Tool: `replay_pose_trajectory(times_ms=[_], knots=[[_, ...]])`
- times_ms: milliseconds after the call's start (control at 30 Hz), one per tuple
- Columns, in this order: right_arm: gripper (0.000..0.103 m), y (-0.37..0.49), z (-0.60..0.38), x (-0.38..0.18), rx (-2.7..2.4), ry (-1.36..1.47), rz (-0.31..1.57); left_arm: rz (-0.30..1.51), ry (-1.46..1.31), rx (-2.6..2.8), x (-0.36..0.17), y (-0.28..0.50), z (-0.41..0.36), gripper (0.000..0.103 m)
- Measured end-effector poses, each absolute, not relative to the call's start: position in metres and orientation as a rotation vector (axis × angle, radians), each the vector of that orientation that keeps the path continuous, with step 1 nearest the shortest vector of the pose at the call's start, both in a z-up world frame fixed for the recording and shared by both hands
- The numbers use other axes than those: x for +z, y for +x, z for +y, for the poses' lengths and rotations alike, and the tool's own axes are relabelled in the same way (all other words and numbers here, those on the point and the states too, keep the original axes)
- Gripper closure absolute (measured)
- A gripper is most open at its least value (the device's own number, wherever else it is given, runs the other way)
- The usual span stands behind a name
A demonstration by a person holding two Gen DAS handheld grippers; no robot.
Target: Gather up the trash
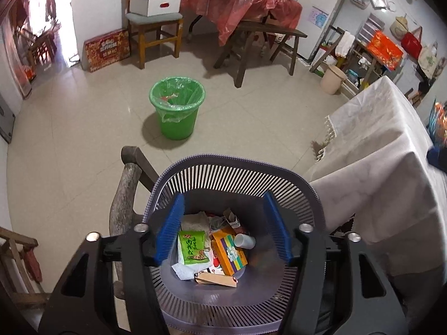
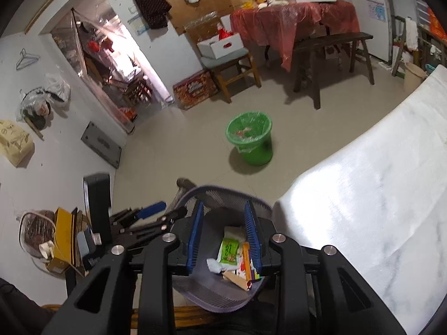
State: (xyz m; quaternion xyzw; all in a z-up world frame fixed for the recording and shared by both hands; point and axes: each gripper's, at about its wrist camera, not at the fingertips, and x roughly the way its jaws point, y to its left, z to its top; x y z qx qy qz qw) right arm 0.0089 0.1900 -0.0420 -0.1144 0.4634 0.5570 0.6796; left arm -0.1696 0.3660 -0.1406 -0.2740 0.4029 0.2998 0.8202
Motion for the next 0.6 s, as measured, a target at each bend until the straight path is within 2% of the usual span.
replay_pose_trajectory(times_ms=[33,267,433,600], knots=[[0.064,0.005,0.193,-0.046,1.255,-0.272,1.050,0.857,-0.589,0.646,-0.141,-0.170,0.369,0.037],[0.053,-0.023,0.206,-0.063,1.253,-0.417,1.031,0.829,-0.601,0.743,-0.135,-0.182,0.377,0.023],[0.027,-0.036,0.209,-0.063,1.230,-0.492,0.963,0.840,-0.557,0.803,-0.132,-0.181,0.376,0.017],[0.014,-0.040,0.208,-0.075,1.228,-0.534,0.964,0.852,-0.476,0.889,-0.135,-0.177,0.371,0.013]])
